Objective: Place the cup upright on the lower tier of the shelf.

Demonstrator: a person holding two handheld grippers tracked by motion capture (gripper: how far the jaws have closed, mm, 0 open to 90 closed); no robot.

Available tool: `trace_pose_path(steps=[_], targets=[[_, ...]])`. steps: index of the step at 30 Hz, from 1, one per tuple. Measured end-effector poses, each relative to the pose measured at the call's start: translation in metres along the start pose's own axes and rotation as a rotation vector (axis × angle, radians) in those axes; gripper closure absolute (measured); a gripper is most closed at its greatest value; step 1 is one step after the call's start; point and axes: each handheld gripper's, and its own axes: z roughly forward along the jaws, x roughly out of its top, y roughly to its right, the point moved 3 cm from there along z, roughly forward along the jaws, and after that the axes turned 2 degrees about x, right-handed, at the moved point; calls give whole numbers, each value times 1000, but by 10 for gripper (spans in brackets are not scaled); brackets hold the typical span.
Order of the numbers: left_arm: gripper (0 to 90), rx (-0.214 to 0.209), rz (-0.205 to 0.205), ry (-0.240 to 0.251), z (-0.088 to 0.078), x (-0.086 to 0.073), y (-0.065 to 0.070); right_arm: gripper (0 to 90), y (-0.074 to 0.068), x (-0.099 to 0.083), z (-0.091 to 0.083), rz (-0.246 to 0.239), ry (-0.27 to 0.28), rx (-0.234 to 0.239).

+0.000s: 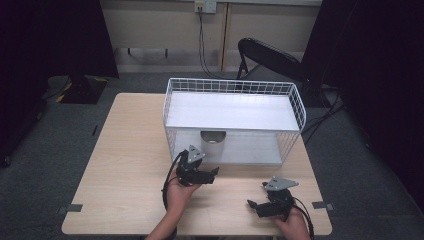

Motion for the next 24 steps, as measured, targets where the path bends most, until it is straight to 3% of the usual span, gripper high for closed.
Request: trace_pose_path(steps=[3, 11, 15, 17, 21, 22, 24], targets=[[159, -23, 30, -19, -4, -2, -1, 117, 0, 0, 0, 0, 0, 0], [158, -62, 58, -29, -15, -5, 0, 116, 0, 0, 0, 0, 0, 0], [158, -79, 62, -23, -20, -6, 0, 116, 0, 0, 0, 0, 0, -1], [156, -91, 39, -21, -22, -7, -1, 117, 0, 0, 0, -2, 1, -1], [153, -102, 39, -16, -29, -9, -2, 116, 0, 0, 0, -3, 0, 2], [153, -100, 56, -20, -31, -9, -2, 116, 0, 0, 0, -3, 0, 2], [153, -118, 44, -16, -35, -10, -3, 117, 0, 0, 0, -3, 0, 3]])
